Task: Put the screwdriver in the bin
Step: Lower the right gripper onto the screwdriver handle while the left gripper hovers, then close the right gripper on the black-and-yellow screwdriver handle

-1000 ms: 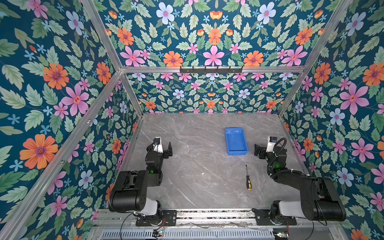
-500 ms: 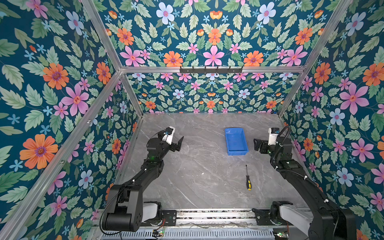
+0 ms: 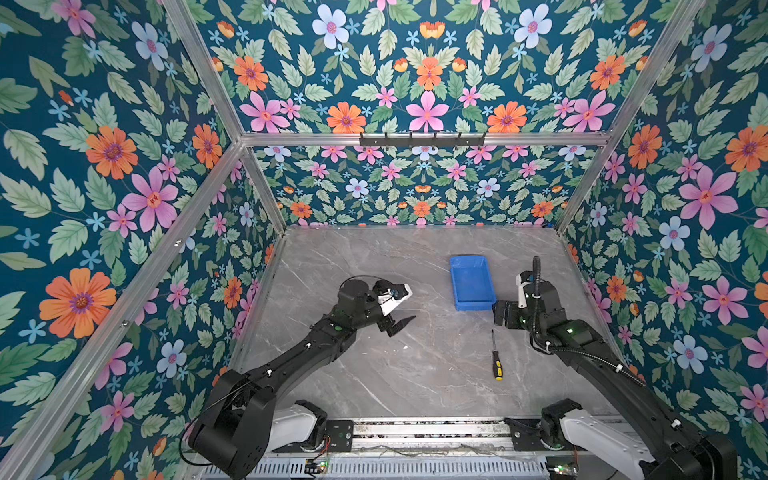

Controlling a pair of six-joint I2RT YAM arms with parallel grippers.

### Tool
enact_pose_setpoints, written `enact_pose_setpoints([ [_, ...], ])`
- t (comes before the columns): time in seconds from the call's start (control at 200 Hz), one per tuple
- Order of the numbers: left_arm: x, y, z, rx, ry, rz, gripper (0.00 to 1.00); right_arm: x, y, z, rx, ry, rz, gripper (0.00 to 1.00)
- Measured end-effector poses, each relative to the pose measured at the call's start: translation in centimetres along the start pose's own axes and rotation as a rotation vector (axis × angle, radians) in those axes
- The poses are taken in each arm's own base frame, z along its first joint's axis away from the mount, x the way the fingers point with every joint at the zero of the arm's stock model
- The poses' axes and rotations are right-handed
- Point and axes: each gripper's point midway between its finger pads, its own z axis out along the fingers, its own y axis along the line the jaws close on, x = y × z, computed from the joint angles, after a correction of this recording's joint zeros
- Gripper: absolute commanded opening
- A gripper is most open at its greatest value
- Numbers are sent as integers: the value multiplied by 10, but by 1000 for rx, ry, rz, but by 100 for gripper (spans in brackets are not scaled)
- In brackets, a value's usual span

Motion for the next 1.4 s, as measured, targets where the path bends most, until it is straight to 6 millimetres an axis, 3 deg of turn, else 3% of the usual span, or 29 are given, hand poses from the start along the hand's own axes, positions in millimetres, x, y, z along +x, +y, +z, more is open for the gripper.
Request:
enact_pose_setpoints([
  [0.215, -14, -51, 7, 135, -6, 52, 100, 50, 9, 1, 63, 143, 9, 99],
  [0.42, -14, -79, 9, 204, -1, 69, 100, 97, 1, 11, 133, 283, 76, 99],
  [0.585, -10, -88, 8, 223, 14, 68, 100, 124, -4, 19, 161, 358, 138, 95],
  [0.82, -13, -93, 6, 224, 5, 56, 100, 145, 1, 32, 165, 447, 192, 87],
  [0.956, -10, -94, 4, 221, 13, 33, 100, 152, 3, 34, 162, 479, 210, 72],
  [1.286, -11, -94, -1, 203, 9, 33, 100, 162, 2, 35, 168, 517, 230, 18],
  [1.401, -10, -92, -1, 194, 22, 44, 100, 161, 2, 36, 173, 522, 228, 5],
])
